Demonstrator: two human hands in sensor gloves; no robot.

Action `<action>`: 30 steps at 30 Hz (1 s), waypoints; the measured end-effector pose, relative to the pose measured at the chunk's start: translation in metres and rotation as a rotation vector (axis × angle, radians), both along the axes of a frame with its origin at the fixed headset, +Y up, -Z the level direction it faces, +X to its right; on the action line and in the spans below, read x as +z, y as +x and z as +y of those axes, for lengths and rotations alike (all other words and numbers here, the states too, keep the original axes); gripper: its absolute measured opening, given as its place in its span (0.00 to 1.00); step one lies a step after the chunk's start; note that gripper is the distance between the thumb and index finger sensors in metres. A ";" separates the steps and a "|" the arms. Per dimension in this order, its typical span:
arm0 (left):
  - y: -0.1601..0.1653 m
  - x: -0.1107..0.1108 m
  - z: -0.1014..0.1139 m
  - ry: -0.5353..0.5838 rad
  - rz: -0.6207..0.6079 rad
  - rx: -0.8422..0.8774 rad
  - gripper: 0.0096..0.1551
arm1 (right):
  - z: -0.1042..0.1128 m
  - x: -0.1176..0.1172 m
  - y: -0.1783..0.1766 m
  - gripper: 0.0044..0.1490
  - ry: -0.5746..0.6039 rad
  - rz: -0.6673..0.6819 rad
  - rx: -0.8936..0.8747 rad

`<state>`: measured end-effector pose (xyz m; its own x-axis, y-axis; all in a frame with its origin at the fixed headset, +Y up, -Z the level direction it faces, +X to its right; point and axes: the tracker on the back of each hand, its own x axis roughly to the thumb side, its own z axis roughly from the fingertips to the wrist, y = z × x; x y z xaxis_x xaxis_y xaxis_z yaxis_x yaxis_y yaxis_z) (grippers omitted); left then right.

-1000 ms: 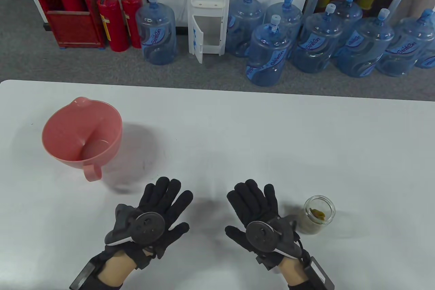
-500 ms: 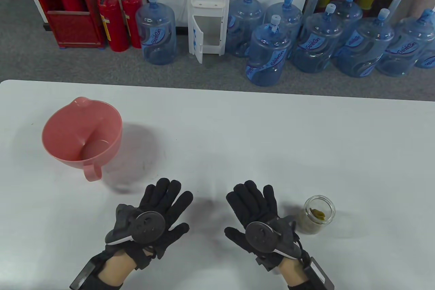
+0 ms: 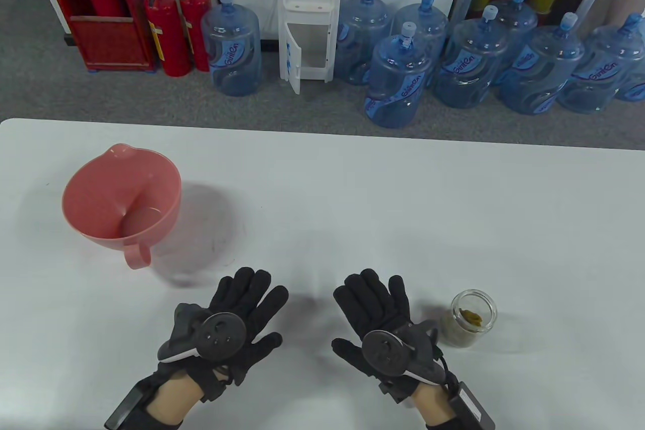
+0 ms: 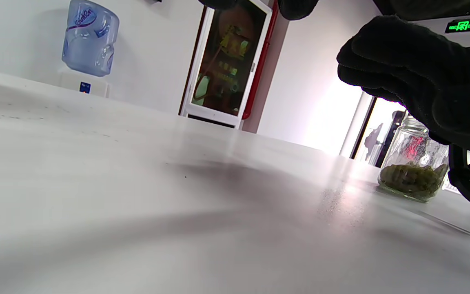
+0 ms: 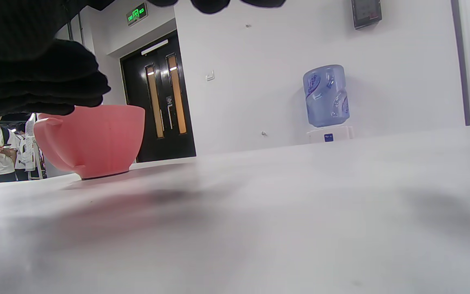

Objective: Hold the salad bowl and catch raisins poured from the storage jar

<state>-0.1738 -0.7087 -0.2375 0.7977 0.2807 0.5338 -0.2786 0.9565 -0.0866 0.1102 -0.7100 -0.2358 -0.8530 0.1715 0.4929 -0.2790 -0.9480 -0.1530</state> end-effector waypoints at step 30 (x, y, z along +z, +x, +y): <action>-0.181 0.002 0.060 0.005 0.634 0.658 0.41 | 0.005 0.008 0.003 0.59 0.020 0.023 0.005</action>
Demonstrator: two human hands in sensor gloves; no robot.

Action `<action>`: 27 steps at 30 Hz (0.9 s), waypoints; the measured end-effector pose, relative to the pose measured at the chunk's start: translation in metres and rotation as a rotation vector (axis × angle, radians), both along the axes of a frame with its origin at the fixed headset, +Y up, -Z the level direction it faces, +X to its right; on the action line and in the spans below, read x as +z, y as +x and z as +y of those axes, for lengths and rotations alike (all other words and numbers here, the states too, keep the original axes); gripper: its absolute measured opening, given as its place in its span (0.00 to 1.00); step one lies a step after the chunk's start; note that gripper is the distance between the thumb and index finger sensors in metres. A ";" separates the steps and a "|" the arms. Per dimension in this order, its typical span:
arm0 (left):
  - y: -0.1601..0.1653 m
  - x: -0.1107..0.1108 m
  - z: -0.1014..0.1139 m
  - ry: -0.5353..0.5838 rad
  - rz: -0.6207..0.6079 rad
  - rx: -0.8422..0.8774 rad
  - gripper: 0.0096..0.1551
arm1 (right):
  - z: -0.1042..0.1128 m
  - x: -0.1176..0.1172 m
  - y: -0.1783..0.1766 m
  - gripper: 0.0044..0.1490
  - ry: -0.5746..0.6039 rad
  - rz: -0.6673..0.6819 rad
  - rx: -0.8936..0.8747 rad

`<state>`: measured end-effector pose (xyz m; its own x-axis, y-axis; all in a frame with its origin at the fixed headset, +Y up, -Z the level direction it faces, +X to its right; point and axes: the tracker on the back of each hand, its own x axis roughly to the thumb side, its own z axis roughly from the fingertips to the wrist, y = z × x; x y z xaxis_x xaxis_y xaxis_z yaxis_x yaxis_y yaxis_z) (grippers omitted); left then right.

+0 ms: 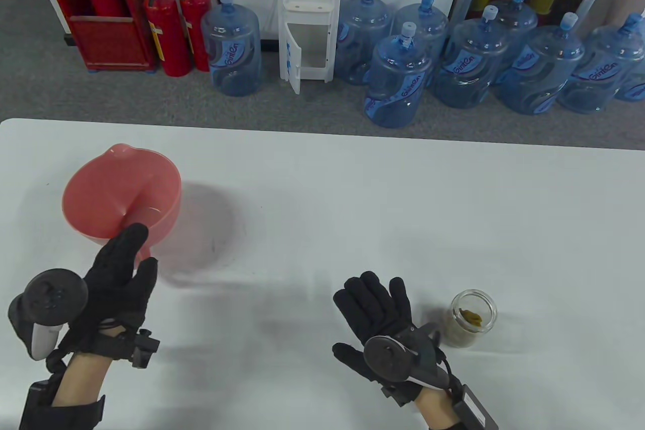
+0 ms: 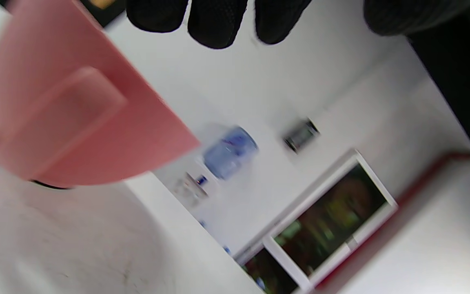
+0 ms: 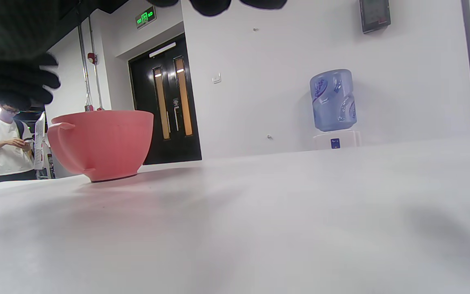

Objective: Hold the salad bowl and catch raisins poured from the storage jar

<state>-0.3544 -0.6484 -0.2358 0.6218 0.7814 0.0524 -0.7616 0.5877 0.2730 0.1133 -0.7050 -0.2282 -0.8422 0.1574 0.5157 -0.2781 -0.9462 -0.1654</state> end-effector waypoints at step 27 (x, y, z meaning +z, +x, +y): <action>-0.013 -0.064 -0.083 -0.193 0.088 0.446 0.19 | -0.003 0.002 -0.001 0.59 -0.024 0.027 0.038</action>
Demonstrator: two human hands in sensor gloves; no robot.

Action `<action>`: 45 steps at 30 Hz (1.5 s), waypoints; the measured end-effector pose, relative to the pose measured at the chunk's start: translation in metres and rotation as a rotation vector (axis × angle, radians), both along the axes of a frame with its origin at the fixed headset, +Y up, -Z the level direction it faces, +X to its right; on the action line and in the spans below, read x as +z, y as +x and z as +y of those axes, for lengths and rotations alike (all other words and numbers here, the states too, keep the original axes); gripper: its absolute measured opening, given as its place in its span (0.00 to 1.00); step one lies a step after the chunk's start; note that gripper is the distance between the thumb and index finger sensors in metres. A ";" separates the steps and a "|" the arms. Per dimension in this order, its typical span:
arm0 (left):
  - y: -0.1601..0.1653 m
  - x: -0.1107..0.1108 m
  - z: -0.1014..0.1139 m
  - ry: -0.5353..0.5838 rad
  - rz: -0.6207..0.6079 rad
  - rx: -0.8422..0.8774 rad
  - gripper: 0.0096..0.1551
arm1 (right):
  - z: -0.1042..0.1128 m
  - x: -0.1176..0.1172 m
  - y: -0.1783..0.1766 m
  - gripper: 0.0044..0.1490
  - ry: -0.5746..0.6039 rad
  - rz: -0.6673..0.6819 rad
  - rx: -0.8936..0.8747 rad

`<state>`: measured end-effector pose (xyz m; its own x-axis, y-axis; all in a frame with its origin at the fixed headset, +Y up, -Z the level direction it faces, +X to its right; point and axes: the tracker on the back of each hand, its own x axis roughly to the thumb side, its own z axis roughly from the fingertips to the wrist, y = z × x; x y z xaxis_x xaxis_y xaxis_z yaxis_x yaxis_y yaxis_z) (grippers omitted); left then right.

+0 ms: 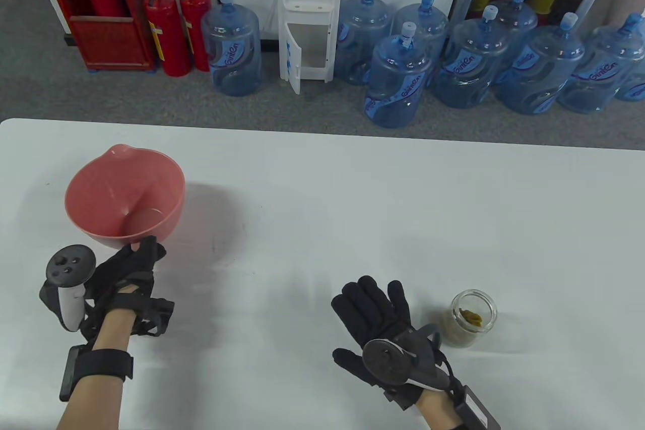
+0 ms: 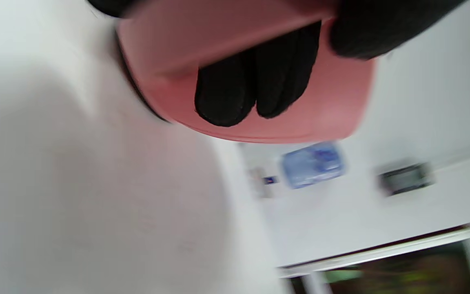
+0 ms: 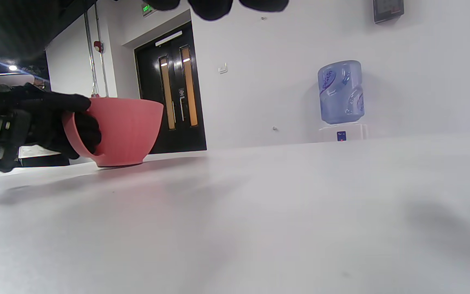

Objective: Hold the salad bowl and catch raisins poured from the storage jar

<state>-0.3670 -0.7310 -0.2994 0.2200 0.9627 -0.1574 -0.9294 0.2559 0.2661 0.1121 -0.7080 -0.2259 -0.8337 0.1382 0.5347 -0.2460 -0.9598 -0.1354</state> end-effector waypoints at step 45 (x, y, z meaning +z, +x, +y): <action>0.148 0.056 0.017 0.519 -0.691 0.315 0.07 | 0.102 -0.007 0.002 0.57 -0.017 -0.001 0.419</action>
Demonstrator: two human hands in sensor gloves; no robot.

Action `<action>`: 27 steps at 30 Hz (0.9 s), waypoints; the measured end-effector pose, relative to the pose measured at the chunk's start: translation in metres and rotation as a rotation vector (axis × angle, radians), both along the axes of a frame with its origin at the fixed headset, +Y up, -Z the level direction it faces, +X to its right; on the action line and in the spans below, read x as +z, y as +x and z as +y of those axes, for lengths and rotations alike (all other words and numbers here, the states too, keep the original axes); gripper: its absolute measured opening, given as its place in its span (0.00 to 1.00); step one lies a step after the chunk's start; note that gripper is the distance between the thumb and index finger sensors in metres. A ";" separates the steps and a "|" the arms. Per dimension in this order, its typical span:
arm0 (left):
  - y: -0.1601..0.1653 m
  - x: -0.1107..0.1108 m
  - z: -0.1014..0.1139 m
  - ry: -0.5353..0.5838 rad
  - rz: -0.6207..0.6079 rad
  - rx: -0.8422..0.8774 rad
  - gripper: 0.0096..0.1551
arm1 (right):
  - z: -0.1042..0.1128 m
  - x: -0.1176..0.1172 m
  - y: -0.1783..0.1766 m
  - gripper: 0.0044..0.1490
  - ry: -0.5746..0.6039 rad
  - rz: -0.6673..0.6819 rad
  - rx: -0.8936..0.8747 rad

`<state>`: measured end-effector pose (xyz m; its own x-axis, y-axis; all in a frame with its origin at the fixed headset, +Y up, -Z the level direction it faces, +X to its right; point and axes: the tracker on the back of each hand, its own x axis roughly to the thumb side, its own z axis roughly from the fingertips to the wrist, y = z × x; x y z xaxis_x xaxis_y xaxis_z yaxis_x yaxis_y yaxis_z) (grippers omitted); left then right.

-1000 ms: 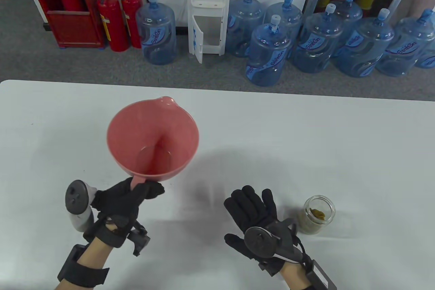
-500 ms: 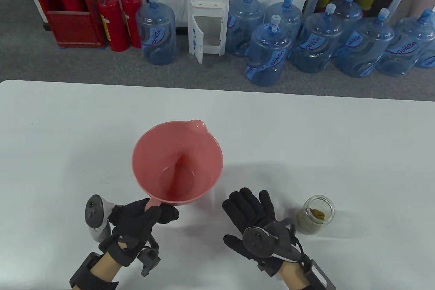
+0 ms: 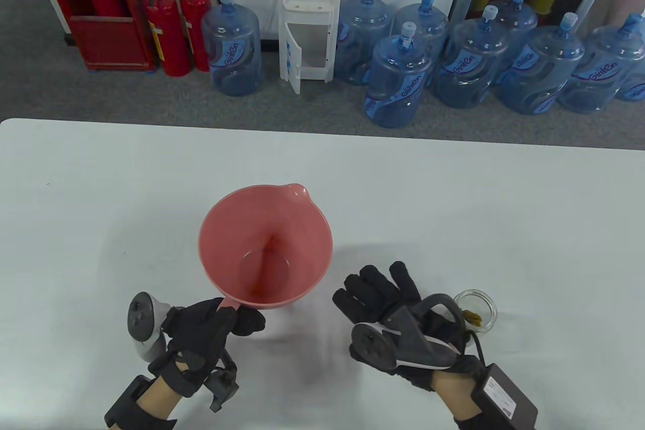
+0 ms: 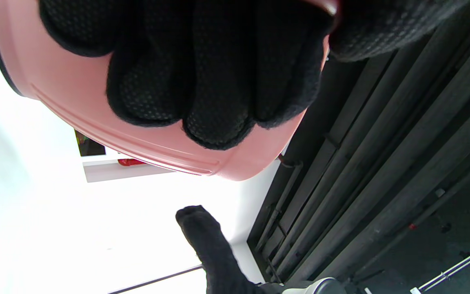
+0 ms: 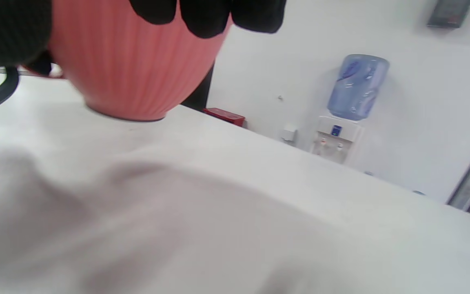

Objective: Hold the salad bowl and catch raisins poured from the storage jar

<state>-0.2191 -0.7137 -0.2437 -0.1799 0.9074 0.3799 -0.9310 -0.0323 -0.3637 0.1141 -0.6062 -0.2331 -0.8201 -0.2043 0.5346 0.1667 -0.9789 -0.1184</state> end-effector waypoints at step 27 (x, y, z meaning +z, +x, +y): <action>-0.006 0.001 0.001 0.014 0.033 0.023 0.24 | -0.109 -0.044 0.222 0.72 -0.459 -0.458 -0.892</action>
